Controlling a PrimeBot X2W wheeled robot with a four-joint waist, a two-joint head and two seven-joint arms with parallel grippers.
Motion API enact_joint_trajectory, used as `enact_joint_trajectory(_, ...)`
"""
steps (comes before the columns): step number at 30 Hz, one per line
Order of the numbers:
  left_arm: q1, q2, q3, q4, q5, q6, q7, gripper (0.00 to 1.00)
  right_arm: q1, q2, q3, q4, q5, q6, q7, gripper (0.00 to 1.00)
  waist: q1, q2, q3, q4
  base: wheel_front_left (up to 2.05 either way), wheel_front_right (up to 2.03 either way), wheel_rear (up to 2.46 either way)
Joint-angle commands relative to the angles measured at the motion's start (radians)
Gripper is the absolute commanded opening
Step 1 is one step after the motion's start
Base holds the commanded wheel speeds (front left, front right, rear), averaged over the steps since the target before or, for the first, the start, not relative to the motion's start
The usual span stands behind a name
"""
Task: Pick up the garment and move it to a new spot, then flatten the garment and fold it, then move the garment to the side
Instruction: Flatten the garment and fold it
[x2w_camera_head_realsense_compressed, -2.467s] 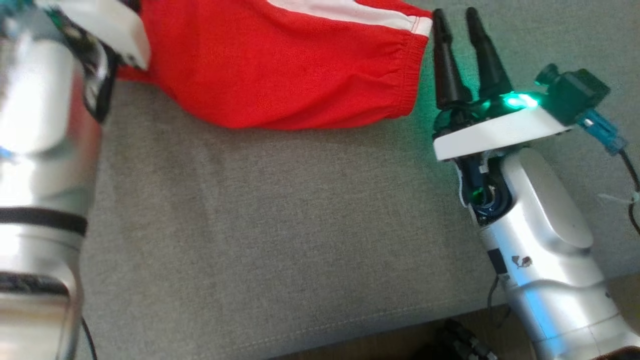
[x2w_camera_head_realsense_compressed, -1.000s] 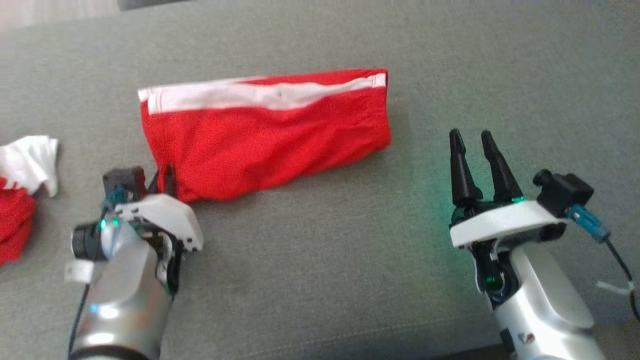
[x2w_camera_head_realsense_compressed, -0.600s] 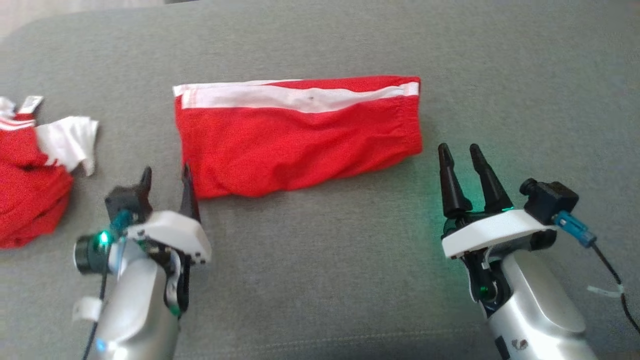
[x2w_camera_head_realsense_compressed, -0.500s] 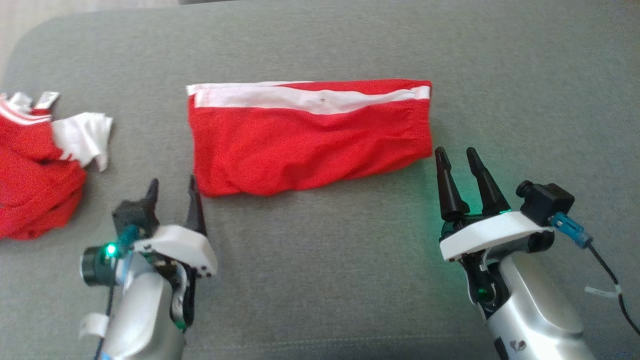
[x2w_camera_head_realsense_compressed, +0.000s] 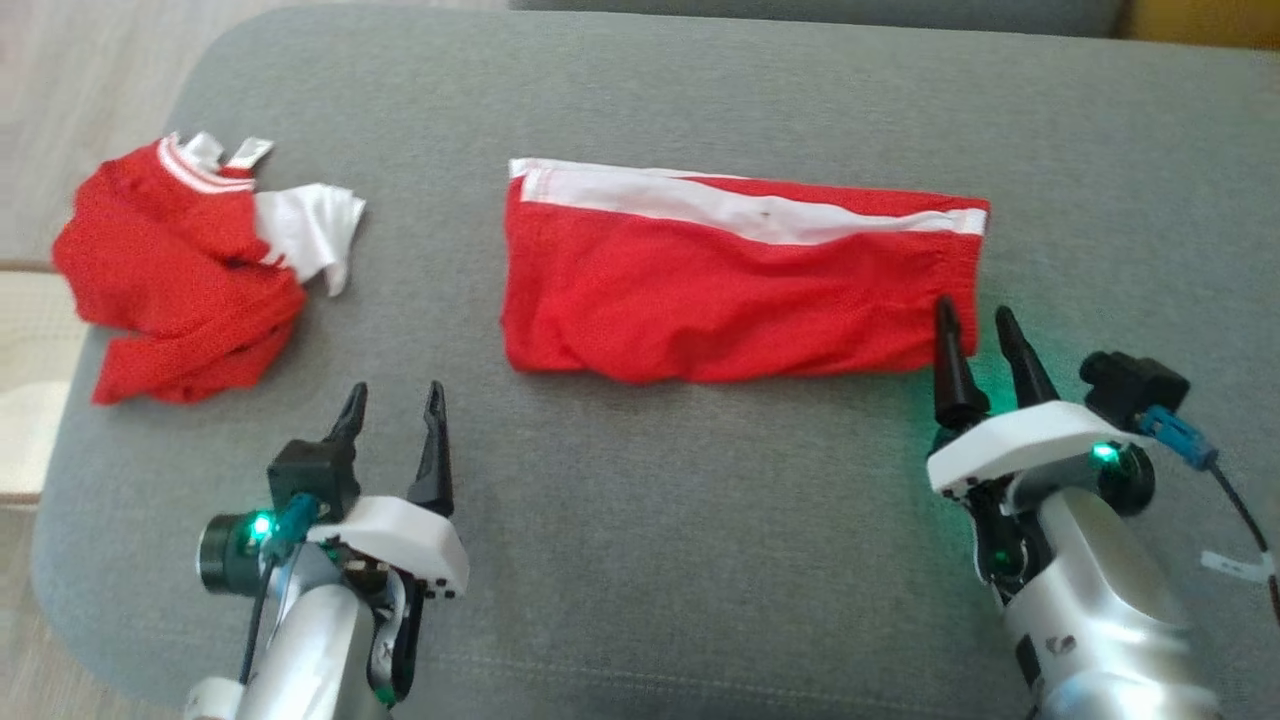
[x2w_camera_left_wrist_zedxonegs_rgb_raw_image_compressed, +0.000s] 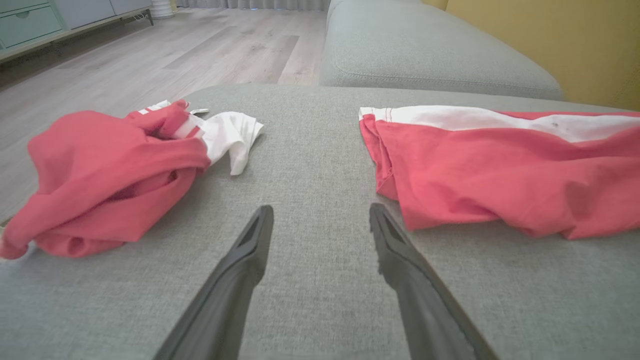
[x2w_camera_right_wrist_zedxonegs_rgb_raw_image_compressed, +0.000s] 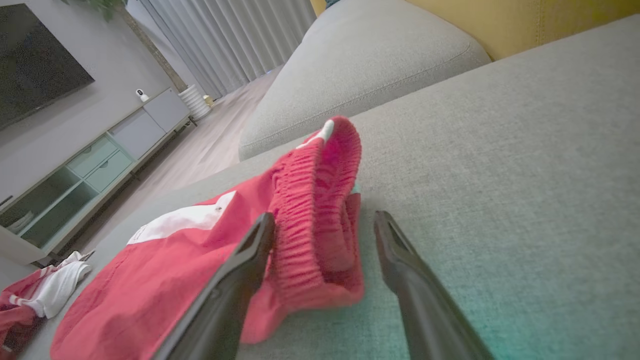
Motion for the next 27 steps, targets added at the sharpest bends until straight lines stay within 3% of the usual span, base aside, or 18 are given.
enact_joint_trajectory(1,-0.015,0.005,0.021,-0.04,0.009,-0.006,-0.006,1.0,-0.036,0.011,-0.004,0.016,0.003,-0.001,-0.006,1.0,0.0001,-0.0001,0.0,0.029,0.0,0.0,0.0)
enact_joint_trajectory(7,-0.002,0.004,0.008,-0.053,0.01,-0.016,-0.006,1.0,-0.066,0.011,-0.007,0.154,0.027,-0.001,-0.006,0.98,0.0001,-0.0001,0.017,0.056,0.0,0.0,0.0)
enact_joint_trajectory(8,-0.004,0.004,0.007,-0.054,0.011,-0.017,-0.006,1.0,-0.071,0.011,0.0,0.169,0.033,-0.001,-0.006,0.85,0.0001,-0.0001,0.022,0.058,0.0,0.0,0.0)
enact_joint_trajectory(9,-0.007,0.004,0.008,-0.056,0.01,-0.017,-0.006,1.0,-0.075,0.011,0.004,0.181,0.039,-0.001,-0.006,0.52,0.0001,-0.0001,0.026,0.06,0.0,0.0,0.0)
enact_joint_trajectory(10,-0.01,0.004,0.008,-0.059,0.01,-0.017,-0.006,1.0,-0.079,0.011,0.007,0.189,0.048,-0.001,-0.006,0.31,0.0001,-0.0001,0.03,0.061,0.0,0.0,0.0)
enact_joint_trajectory(11,-0.012,0.004,0.007,-0.061,0.01,-0.017,-0.006,1.0,-0.082,0.011,0.011,0.197,0.057,-0.001,-0.006,0.02,0.0001,-0.0001,0.033,0.063,0.0,0.0,0.0)
enact_joint_trajectory(20,-0.012,0.003,0.009,-0.066,0.008,-0.015,-0.006,1.0,-0.081,0.011,0.002,0.196,0.096,-0.001,-0.006,0.0,0.0001,-0.0001,0.032,0.054,0.0,0.0,0.0)
enact_joint_trajectory(27,0.013,0.003,0.002,-0.066,0.002,-0.018,-0.006,1.0,-0.066,0.011,-0.119,0.157,0.027,-0.001,-0.006,0.0,0.0001,-0.0001,0.003,0.011,0.0,0.0,0.0)
